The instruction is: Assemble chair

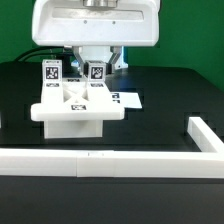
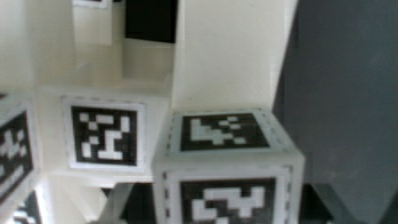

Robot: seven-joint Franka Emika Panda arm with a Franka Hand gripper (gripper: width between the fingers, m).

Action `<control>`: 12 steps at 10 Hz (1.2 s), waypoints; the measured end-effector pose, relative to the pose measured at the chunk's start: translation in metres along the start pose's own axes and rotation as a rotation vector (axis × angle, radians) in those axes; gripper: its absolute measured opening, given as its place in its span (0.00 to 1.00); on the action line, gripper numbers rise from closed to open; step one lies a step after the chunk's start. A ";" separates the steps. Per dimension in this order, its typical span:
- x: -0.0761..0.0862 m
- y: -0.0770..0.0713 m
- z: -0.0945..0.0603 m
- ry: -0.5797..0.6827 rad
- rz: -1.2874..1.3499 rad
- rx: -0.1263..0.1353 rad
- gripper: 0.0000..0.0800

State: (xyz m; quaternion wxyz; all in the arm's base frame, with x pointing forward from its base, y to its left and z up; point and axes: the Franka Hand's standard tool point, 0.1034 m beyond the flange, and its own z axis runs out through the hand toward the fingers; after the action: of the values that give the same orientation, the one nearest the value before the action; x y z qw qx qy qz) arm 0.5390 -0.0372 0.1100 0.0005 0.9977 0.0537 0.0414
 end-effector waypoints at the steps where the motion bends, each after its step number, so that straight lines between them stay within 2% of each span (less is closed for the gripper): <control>1: 0.000 0.001 0.000 0.004 0.086 0.004 0.36; 8: 0.001 0.000 0.000 0.009 0.590 0.019 0.36; 10: 0.001 0.000 0.000 0.010 0.749 0.031 0.36; 12: 0.001 0.000 0.000 0.010 0.804 0.034 0.36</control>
Offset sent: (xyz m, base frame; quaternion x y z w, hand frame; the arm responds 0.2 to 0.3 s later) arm 0.0003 0.0003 -0.0026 0.0104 0.0061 0.1315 0.9912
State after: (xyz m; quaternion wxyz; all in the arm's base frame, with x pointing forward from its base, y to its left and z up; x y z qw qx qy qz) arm 0.5404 -0.0365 0.1098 -0.0326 0.9388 -0.3403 0.0420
